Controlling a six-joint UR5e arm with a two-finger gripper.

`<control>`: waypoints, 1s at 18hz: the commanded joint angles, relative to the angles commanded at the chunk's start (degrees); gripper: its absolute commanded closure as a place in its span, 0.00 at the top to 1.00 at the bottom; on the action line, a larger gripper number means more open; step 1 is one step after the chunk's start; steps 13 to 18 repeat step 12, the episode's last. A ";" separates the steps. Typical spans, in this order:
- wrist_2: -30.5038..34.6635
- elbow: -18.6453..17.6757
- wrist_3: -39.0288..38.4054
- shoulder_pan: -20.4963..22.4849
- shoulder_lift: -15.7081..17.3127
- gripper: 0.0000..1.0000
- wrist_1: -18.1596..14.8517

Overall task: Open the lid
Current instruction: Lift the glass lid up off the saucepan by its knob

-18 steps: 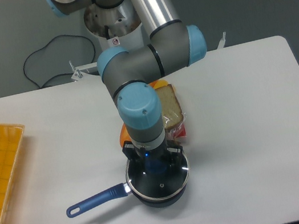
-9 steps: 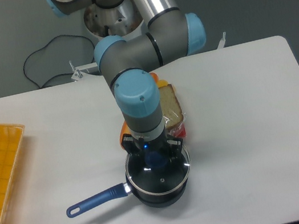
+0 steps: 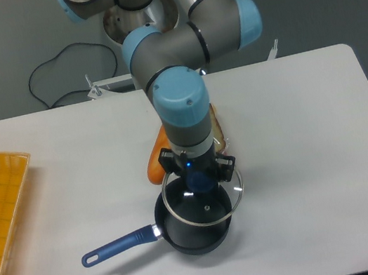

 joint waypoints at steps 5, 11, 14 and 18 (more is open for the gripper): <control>-0.44 0.00 5.89 1.76 0.88 0.64 -2.38; -0.61 -0.18 8.01 2.29 0.88 0.64 -2.82; -0.62 -0.18 8.01 2.29 0.88 0.64 -2.82; -0.62 -0.18 8.01 2.29 0.88 0.64 -2.82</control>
